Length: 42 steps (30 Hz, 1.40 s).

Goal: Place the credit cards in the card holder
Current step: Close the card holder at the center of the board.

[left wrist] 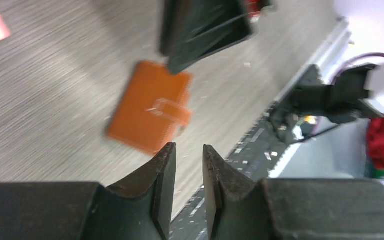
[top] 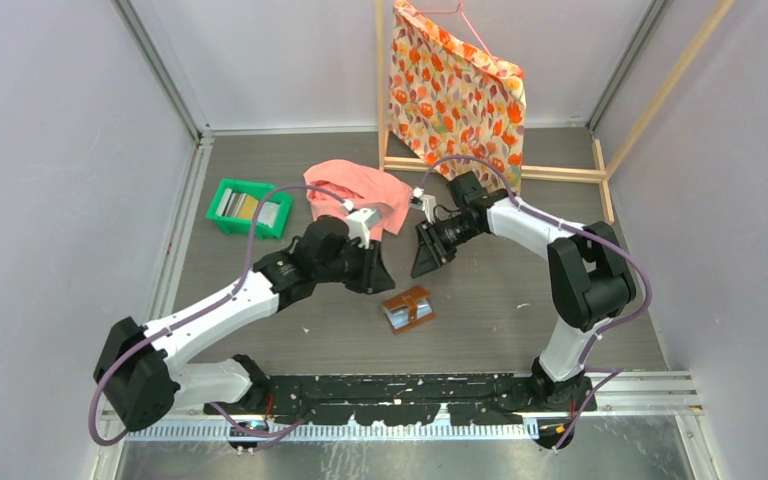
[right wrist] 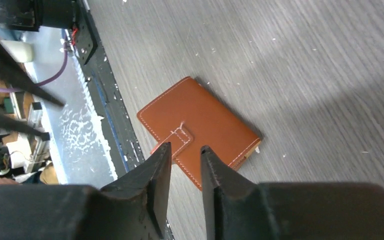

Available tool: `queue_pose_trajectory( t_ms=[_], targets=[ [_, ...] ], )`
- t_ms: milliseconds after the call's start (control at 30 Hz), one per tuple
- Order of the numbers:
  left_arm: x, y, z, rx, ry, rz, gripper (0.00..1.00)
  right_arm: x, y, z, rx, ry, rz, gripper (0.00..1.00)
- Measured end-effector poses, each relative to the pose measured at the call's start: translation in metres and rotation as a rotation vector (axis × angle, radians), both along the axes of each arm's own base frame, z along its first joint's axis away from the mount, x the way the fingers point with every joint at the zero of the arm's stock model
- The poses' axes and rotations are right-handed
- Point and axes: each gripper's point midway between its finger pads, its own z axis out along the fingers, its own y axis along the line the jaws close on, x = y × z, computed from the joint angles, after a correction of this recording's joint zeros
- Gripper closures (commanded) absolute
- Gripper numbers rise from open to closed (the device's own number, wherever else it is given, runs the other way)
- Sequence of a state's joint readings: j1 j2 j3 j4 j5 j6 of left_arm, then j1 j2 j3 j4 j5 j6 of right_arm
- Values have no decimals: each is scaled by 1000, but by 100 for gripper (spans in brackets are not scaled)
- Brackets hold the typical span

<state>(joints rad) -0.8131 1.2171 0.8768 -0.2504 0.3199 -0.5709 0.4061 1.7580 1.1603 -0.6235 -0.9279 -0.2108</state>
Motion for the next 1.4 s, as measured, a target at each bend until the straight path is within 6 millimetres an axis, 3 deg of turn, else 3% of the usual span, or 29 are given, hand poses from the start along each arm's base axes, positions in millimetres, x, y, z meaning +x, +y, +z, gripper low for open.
queue_pose_trajectory(
  t_ms=[100, 167, 300, 533, 733, 1067, 1400],
  targets=[
    [10, 32, -28, 62, 9, 103, 61, 3, 3, -5, -30, -9, -10, 81],
    [8, 42, -50, 98, 45, 129, 53, 1, 2, -13, -66, -2, 1, 83],
    [1, 50, -82, 138, 126, 147, 50, -15, 0, -32, -157, 6, 71, 85],
    [7, 38, -95, 69, 189, 168, 44, -46, -1, -50, -282, -34, 229, 85],
    [5, 32, -113, 48, 268, 194, 42, -51, -11, -66, -373, -54, 278, 84],
    [5, 26, -139, 60, 364, 218, 40, -50, -13, -68, -398, -56, 283, 83],
    [9, 18, -138, 19, 365, 189, 38, -50, -13, -70, -410, -40, 284, 83]
  ],
)
